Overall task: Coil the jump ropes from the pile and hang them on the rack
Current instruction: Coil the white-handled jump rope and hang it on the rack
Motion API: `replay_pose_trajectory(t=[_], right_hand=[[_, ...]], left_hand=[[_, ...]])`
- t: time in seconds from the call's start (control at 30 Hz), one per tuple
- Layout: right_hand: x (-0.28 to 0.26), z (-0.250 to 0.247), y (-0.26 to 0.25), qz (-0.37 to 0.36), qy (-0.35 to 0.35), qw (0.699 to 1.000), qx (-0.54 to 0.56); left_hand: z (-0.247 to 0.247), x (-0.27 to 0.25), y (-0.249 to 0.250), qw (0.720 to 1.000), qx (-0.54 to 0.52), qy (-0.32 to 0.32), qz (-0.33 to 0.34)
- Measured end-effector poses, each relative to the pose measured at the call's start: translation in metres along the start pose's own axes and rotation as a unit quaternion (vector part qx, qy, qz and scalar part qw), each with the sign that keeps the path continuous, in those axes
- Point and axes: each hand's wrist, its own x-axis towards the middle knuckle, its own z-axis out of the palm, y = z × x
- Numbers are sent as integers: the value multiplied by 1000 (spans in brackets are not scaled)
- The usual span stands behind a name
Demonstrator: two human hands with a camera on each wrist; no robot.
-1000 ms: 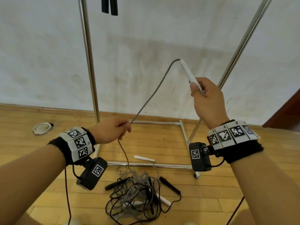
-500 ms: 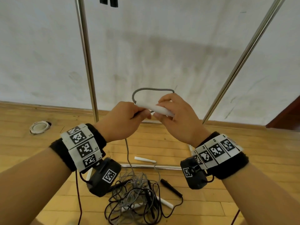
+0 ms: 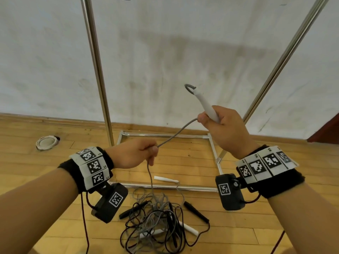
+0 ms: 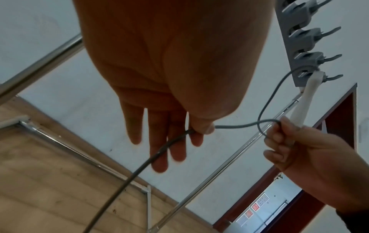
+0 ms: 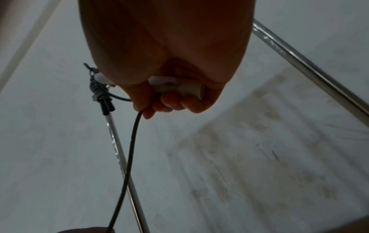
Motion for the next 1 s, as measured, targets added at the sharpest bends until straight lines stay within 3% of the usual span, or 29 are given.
replay_pose_trajectory(t=[0.1,0.17,0.27,0.4,0.6,0.67,0.87,1.0], right_hand=[[-1,-4,18,63,-43,997,13],[-4,-5,28,93,-94,990,-49],[-10,1,30,65,-130,979,-145],[-16,20,17,37,-119,990,-63],[-19,43,-3,1,-118,993,-23],[-16,42,-4,2,-101,994,-34],[-12,34,-10,-4,-66,998,-7],[-8,27,-11,-4,-37,999,18]], left_hand=[[-8,-1,1,997,11,76,-10],[-11,-1,6,992,22,123,3],[-8,-1,20,990,34,133,39],[8,2,38,986,59,142,66],[12,4,52,968,-16,243,59],[11,3,48,971,-28,229,58],[17,1,18,998,-42,49,14],[19,-2,7,999,-48,15,-1]])
